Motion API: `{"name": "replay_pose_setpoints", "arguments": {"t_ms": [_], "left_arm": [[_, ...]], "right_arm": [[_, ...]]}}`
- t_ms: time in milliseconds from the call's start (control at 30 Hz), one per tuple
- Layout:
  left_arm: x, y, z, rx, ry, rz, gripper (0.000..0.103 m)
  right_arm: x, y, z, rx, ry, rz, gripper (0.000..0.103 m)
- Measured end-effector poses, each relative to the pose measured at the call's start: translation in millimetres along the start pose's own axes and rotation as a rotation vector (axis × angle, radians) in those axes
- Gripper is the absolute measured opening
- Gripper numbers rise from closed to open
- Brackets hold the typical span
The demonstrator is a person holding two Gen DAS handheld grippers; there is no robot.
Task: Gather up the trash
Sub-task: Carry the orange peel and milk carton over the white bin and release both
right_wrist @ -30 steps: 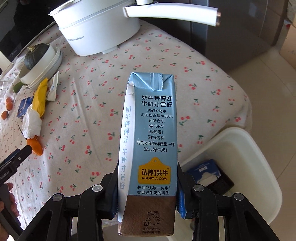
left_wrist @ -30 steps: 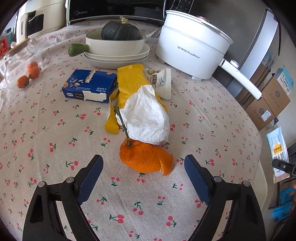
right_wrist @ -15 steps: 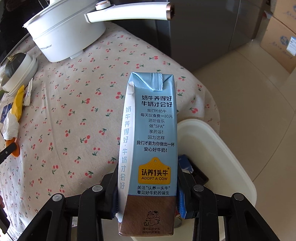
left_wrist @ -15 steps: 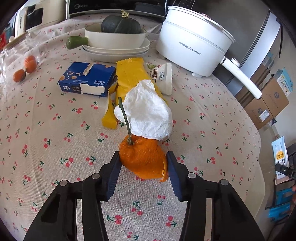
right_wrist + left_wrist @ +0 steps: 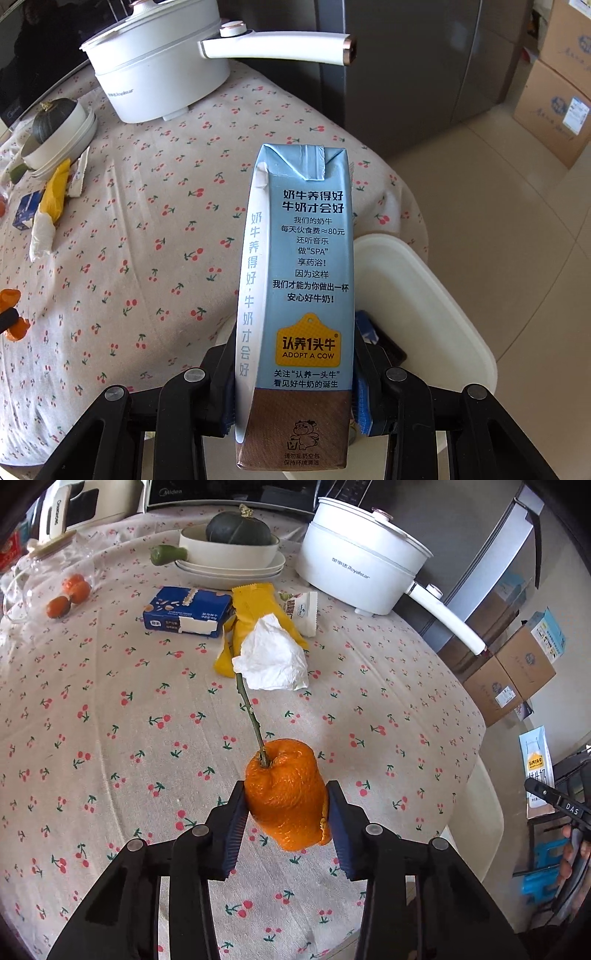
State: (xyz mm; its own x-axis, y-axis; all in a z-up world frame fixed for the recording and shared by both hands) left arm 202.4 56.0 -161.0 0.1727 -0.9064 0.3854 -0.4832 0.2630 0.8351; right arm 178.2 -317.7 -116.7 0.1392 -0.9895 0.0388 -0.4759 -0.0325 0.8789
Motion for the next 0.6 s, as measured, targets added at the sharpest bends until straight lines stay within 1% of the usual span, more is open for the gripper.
{"name": "replay_pose_setpoints", "arguments": {"t_ms": [333,600], "left_arm": [[34,8,30,-0.020,-0.076,0.040,0.042],[76,2,44,-0.042,-0.131,0.095,0.042]], "right_arm": [[15,-4,40,-0.043,0.006,0.030,0.041],[39,-11,59,-0.074,-0.015,0.061,0.041]]}}
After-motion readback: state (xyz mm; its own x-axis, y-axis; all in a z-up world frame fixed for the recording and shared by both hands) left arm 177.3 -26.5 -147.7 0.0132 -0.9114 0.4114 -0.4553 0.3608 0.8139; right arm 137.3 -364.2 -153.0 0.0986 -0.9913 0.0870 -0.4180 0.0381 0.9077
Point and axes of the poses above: each gripper's, at about its wrist camera, not at the fingertips, and y roughly against the way its jaws point, x to its right, z to its underside, the point moved 6 cm from there along -y, roughly the way its jaws point, and after that the axes turned 13 degrees about y, right-handed, at the moved point
